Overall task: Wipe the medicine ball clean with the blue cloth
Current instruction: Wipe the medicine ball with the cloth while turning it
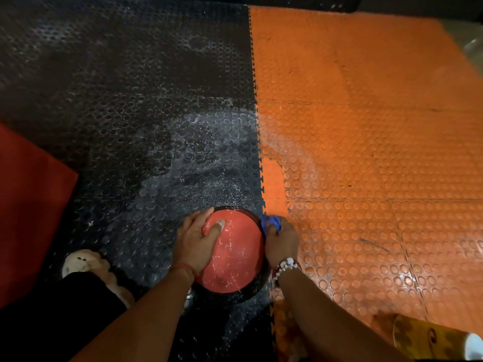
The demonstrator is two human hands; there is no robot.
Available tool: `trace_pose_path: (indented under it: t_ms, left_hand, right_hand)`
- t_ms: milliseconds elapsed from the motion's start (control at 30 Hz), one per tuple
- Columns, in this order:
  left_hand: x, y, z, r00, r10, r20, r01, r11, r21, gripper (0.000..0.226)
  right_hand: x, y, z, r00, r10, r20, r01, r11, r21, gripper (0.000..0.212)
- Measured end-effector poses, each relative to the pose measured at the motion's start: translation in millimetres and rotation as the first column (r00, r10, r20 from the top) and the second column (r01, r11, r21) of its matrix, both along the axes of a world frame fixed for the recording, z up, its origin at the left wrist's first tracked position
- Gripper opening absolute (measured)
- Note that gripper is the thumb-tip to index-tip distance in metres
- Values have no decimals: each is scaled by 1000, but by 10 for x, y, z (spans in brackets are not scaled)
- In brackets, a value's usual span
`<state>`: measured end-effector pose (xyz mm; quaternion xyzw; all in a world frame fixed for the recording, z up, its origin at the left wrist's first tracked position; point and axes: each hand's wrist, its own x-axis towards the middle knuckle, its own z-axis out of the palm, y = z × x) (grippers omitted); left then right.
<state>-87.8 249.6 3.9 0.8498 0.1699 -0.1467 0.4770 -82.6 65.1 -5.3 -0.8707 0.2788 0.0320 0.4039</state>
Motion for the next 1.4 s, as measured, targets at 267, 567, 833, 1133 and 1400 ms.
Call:
trace_pose_path:
  t_ms: [267, 567, 833, 1133, 1400]
  left_hand:
    - [82, 28, -25, 999, 23, -27, -24, 1000, -12, 66]
    - [-57, 27, 2, 999, 51, -14, -51, 999, -13, 61]
    - [-22, 59, -18, 1000, 19, -8, -18, 1000, 17, 62]
    - [8, -149, 80, 999, -36, -21, 38, 992, 120, 52]
    - [68, -169, 119, 996, -80, -39, 86, 979, 183, 50]
  right_hand:
    - [-368, 440, 312, 958, 152, 244, -142, 988, -55, 37]
    - [-166, 8, -33, 995, -97, 5, 97, 995, 20, 20]
    - [-322, 453, 351, 951, 175, 254, -167, 984, -54, 35]
    - [-101, 8, 76, 999, -38, -3, 37, 997, -61, 25]
    - [-379, 433, 427, 932, 220, 288, -195, 974, -111, 33]
